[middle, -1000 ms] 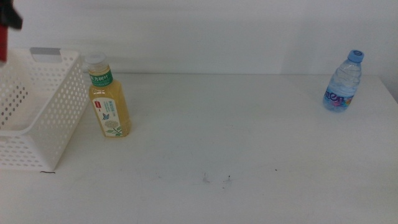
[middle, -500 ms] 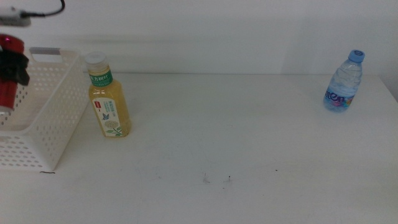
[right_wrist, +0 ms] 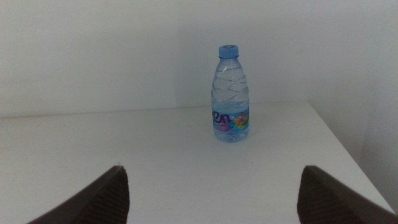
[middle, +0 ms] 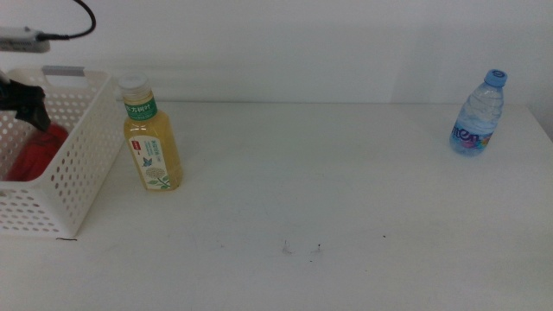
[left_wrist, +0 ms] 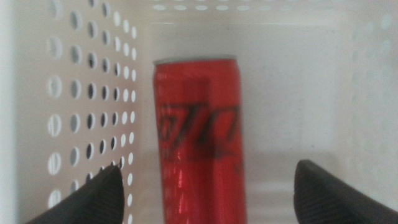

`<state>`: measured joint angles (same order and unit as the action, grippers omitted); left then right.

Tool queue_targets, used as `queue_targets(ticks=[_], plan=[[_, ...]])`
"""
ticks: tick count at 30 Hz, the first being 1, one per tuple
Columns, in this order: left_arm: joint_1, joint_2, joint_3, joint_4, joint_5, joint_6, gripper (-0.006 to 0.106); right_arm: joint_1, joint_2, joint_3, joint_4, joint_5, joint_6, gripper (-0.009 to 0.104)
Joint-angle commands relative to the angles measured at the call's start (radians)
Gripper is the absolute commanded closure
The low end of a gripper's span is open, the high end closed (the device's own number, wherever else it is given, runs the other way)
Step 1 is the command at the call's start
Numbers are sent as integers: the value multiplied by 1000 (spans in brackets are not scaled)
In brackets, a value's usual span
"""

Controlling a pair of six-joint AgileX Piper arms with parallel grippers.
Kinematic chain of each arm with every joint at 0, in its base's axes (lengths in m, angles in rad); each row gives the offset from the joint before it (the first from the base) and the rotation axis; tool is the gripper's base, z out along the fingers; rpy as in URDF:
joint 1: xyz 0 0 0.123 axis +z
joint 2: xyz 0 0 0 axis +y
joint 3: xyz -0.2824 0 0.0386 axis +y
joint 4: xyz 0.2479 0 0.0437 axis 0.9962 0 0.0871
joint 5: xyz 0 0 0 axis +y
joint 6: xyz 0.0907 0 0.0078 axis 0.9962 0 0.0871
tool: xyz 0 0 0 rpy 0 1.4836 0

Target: Use arms to grab the bottles and put them into the dustbin to the left of the table.

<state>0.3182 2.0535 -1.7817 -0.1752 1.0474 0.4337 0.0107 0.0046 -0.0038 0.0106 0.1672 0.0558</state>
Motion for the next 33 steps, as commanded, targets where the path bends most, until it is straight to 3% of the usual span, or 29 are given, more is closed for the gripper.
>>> queue_targets(ticks=[1,5,10,18,29,33], plan=[[-3,-39,-19,-10,27,-26,7,-3,-5,4,-11,-9,-3,14],[-24,-109,-19,12,79,-93,7,-3,-5,4,-11,-9,-3,14],[-86,-242,70,-23,75,-149,7,-3,-5,4,-11,-9,-3,14],[-249,-622,510,-19,-357,-328,7,-3,-5,4,-11,-9,-3,14],[-480,-1012,1035,-2,-824,-329,7,-3,-5,4,-11,-9,-3,14],[-550,-1095,1196,87,-996,-331,7,-3,-5,4,-11,-9,-3,14]])
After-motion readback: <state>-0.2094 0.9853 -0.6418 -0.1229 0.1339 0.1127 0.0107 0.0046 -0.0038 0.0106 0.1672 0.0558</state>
